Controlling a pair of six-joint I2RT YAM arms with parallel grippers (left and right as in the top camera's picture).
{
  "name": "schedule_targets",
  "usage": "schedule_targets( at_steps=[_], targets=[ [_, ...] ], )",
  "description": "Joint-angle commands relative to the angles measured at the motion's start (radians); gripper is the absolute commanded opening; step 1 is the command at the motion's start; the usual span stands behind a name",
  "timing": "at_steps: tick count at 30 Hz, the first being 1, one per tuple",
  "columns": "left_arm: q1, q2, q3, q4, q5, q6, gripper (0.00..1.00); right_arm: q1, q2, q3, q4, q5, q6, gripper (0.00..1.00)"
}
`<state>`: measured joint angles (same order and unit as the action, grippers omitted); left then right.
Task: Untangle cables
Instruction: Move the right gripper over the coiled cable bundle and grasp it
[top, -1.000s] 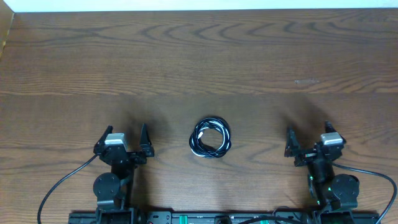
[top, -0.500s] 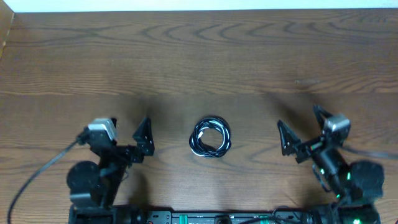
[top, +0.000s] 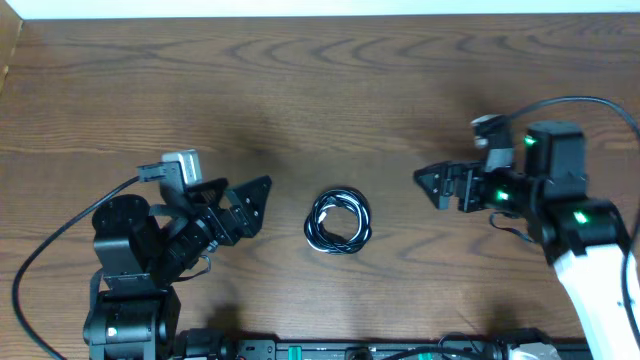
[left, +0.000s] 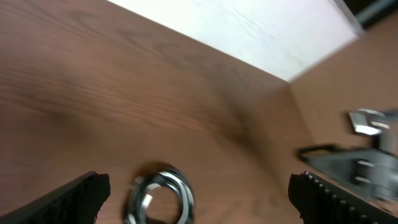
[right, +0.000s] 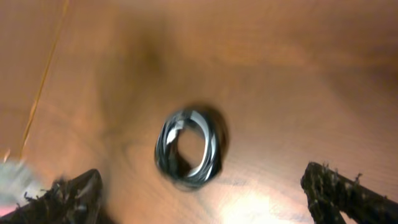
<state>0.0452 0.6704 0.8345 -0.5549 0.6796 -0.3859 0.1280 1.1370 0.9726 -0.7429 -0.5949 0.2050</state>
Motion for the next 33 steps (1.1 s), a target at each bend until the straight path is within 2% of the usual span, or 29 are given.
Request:
schedule_targets(
  at_steps=[1,3,4,7,9,11,13,16,20,24,33],
  targets=[
    [0.004,0.019,0.021,-0.018,0.158,0.001,0.98,0.076,0.088,0.008,-0.046,-0.082,-0.105,0.93],
    [0.004,0.040,0.022,-0.045,0.170,0.020,0.98,0.130,0.116,0.008,-0.074,-0.017,-0.138,0.95],
    [0.004,0.064,0.030,-0.090,0.170,0.047,0.98,0.183,0.136,0.008,-0.101,0.065,-0.154,0.99],
    [0.003,0.125,0.087,-0.224,0.156,0.143,0.99,0.296,0.166,0.008,-0.162,0.225,-0.182,0.99],
    [-0.008,0.180,0.205,-0.399,0.015,0.229,0.99,0.379,0.178,0.008,-0.190,0.335,-0.194,0.99],
    [-0.031,0.214,0.309,-0.521,-0.113,0.262,0.98,0.426,0.186,0.007,-0.179,0.388,-0.211,0.99],
    [-0.068,0.243,0.426,-0.628,-0.230,0.262,0.98,0.467,0.203,0.005,-0.121,0.412,-0.209,0.86],
    [-0.093,0.242,0.485,-0.650,-0.235,0.261,0.98,0.492,0.233,0.000,-0.024,0.411,-0.152,0.73],
    [-0.106,0.215,0.503,-0.602,-0.132,0.258,0.98,0.510,0.306,-0.005,0.123,0.412,0.028,0.59],
    [-0.106,0.196,0.503,-0.596,-0.100,0.258,0.98,0.539,0.396,-0.005,0.200,0.410,0.079,0.56],
    [-0.106,0.197,0.503,-0.639,-0.100,0.258,0.98,0.554,0.526,-0.005,0.191,0.413,0.080,0.50]
  ],
)
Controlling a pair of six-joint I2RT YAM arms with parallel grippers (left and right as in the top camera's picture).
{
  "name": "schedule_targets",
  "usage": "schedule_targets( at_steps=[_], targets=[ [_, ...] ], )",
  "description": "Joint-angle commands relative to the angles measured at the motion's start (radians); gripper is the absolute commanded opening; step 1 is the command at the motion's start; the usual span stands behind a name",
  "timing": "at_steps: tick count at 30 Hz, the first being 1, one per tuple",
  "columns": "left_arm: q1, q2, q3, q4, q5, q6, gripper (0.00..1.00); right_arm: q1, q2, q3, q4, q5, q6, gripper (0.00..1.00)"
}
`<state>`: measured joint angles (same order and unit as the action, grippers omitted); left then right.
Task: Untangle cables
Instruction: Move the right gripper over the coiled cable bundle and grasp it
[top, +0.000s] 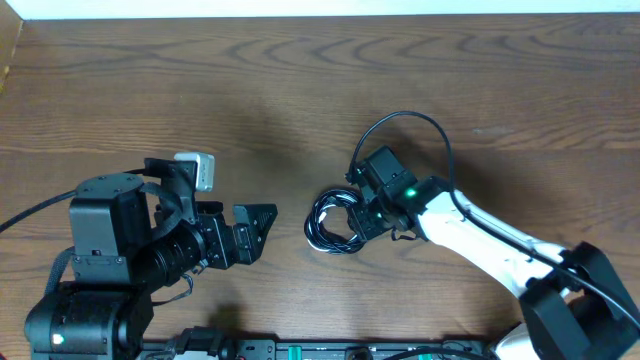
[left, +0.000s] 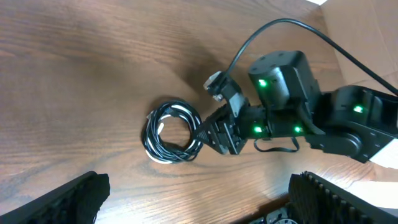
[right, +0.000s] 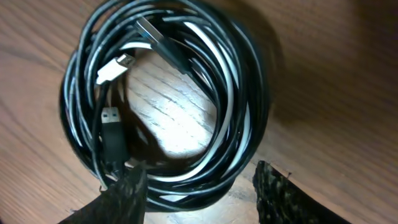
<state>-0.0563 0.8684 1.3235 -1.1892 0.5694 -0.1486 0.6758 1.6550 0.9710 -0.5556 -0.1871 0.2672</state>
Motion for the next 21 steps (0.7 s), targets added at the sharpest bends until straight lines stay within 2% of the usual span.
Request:
schedule_targets(
  at_steps=[1,4,11,12,14,16,17,18,20,21],
  targets=[
    [-0.004,-0.001,0.014,-0.008,0.011,0.020,0.98,0.006,0.008,-0.003,0.003,0.018,0.018,0.49],
    [-0.004,-0.001,0.014,-0.018,0.011,0.019,0.98,0.006,0.008,-0.003,-0.001,0.054,0.024,0.45],
    [-0.004,-0.001,0.014,-0.044,0.011,0.017,0.99,0.007,0.008,-0.003,-0.074,0.091,0.228,0.38],
    [-0.004,-0.001,0.014,-0.044,0.011,0.017,0.99,0.007,0.008,-0.003,-0.090,0.091,0.298,0.35],
    [-0.004,-0.001,0.014,-0.044,0.010,0.017,0.99,0.007,0.008,-0.003,-0.108,0.072,0.418,0.35],
    [-0.004,-0.001,0.014,-0.044,0.010,0.017,0.99,0.007,0.008,-0.003,-0.110,0.044,0.600,0.34],
    [-0.004,-0.001,0.014,-0.044,0.010,0.017,0.99,0.007,0.008,-0.003,-0.111,0.035,0.699,0.27],
    [-0.004,-0.001,0.014,-0.044,0.010,0.017,0.99,0.007,0.008,-0.004,-0.114,0.023,0.764,0.26],
    [-0.004,-0.001,0.014,-0.044,0.010,0.017,0.99,0.011,0.008,-0.004,-0.113,-0.007,0.873,0.29],
    [-0.004,-0.001,0.014,-0.044,0.010,0.017,0.99,0.020,0.008,-0.004,-0.107,-0.013,0.929,0.33]
  ],
)
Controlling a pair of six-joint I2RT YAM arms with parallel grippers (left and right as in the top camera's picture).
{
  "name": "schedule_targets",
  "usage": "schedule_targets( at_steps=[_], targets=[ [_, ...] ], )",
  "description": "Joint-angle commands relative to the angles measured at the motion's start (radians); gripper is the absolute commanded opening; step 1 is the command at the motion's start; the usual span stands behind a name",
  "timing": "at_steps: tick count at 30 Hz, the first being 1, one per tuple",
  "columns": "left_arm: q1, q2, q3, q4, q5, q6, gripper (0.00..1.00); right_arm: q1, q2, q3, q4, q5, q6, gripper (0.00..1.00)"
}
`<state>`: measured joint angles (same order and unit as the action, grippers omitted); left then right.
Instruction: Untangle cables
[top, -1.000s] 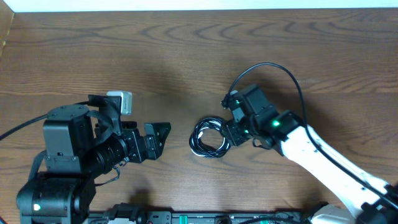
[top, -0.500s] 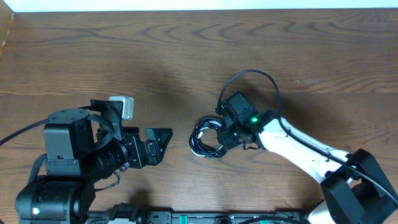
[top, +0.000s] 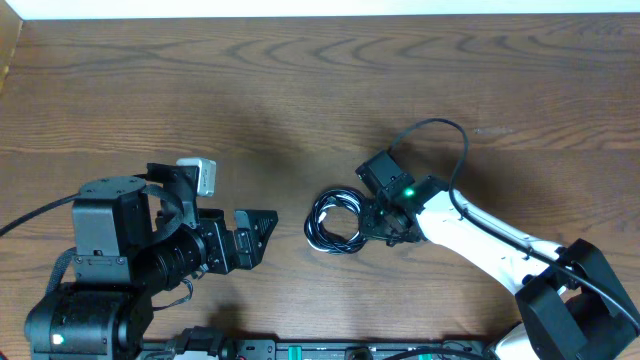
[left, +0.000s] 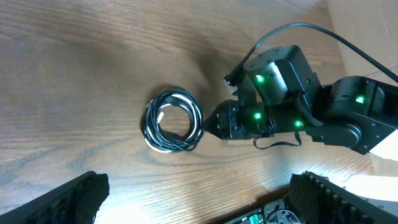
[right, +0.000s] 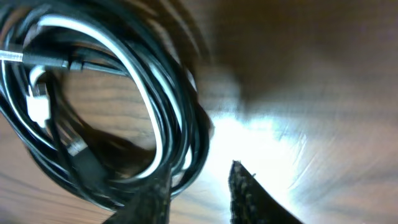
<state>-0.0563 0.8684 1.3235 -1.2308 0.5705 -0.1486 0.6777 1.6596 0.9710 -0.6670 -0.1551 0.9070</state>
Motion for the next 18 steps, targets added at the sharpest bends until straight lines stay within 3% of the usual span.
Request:
schedule_targets(
  at_steps=[1,8,18],
  targets=[
    [-0.004,-0.001,0.014,-0.003,0.009,0.018,0.99,0.025,0.003,-0.004,0.006,-0.045,0.311,0.34],
    [-0.004,-0.001,0.012,-0.016,-0.069,0.026,0.99,0.131,0.003,-0.005,0.077,0.057,0.426,0.34],
    [-0.004,-0.001,0.009,-0.046,-0.070,0.044,0.99,0.219,0.003,-0.005,0.071,0.215,0.546,0.28]
  ],
)
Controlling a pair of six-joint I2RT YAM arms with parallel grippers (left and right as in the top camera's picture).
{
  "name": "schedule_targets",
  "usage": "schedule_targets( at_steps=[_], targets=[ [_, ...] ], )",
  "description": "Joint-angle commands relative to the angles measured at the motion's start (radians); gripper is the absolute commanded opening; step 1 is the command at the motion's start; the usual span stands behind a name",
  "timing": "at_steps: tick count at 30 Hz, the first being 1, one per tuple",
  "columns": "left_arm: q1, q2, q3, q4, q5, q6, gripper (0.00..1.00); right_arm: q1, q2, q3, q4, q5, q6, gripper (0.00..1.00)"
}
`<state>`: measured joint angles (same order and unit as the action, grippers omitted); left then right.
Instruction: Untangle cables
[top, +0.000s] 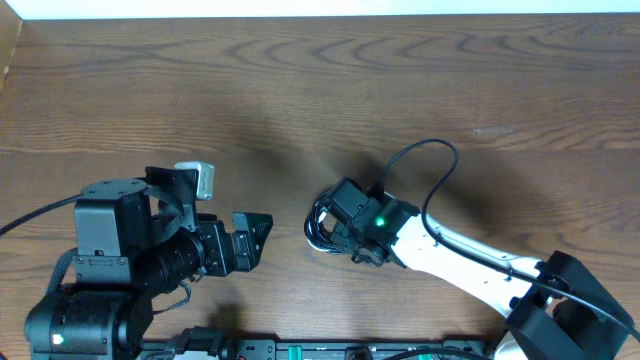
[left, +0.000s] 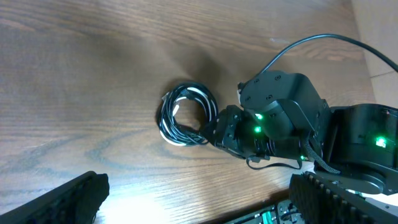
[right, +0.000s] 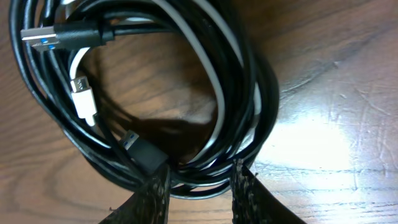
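A coil of black and white cables (top: 316, 226) lies on the wooden table just left of centre. Up close, the coil (right: 242, 93) shows a white strand, a black USB plug (right: 46, 36) and a white micro plug (right: 84, 99). My right gripper (top: 347, 240) is down on the coil's right side and hides part of it. The right gripper (right: 200, 185) has its fingers a little apart, and the coil's near arc crosses between them. My left gripper (top: 254, 242) hangs wide open to the left of the coil and touches nothing. From the left wrist, the coil (left: 186, 115) sits beside the right arm's head.
The right arm (top: 470, 265) reaches in from the lower right, and its own black lead (top: 420, 150) loops above the table. The left arm's base (top: 105, 260) fills the lower left. The table's front edge (left: 273, 208) has a rail of hardware along it.
My right gripper has shifted left, from beside the coil's right edge to over its right part, with the near arc now between the fingers. The left arm has barely moved.
At first both grippers were wide open, well apart on either side of the coil. Then my right gripper had come down at the coil's right edge. After that its fingers stood closer together beside the strands, and now they straddle the coil's near arc.
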<state>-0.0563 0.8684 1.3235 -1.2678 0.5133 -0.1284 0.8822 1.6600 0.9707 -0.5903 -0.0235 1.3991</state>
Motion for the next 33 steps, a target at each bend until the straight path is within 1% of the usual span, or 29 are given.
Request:
schedule_targets(
  at_steps=[1,7,10,11,14,19,23,25,27,28,30,33],
  targets=[
    [-0.004,-0.001,0.009,-0.009,-0.013,0.024,0.99,0.019,0.003,-0.006,-0.008,0.096,0.074,0.28],
    [-0.004,-0.001,0.009,-0.008,-0.013,0.028,0.99,0.042,0.003,-0.028,-0.007,0.179,0.204,0.37],
    [-0.004,-0.001,0.009,-0.011,-0.013,0.031,0.99,0.047,0.005,-0.040,0.000,0.183,0.228,0.37],
    [-0.004,-0.001,0.009,-0.011,-0.013,0.031,0.99,0.048,0.006,-0.044,0.002,0.182,0.228,0.34],
    [-0.004,0.000,0.009,-0.011,-0.013,0.031,0.99,0.049,0.010,-0.057,0.009,0.182,0.228,0.32],
    [-0.004,-0.001,0.009,-0.011,-0.013,0.031,0.99,0.049,0.010,-0.095,0.053,0.182,0.228,0.31],
    [-0.004,0.000,0.009,-0.011,-0.013,0.031,0.99,0.049,0.011,-0.101,0.057,0.183,0.228,0.23],
    [-0.004,-0.001,0.009,-0.011,-0.013,0.031,0.99,0.049,0.011,-0.101,0.062,0.183,0.228,0.18],
    [-0.004,0.000,0.009,-0.011,-0.013,0.031,0.99,0.049,0.011,-0.101,0.063,0.183,0.227,0.09],
    [-0.004,-0.001,0.009,-0.011,-0.013,0.031,0.99,0.049,0.011,-0.101,0.064,0.183,0.223,0.01],
    [-0.004,-0.001,0.009,-0.011,-0.013,0.031,0.99,0.049,0.011,-0.101,0.064,0.183,0.209,0.01],
    [-0.004,-0.001,0.009,-0.011,-0.013,0.031,0.99,0.049,0.011,-0.101,0.088,0.194,0.108,0.01]
  ],
)
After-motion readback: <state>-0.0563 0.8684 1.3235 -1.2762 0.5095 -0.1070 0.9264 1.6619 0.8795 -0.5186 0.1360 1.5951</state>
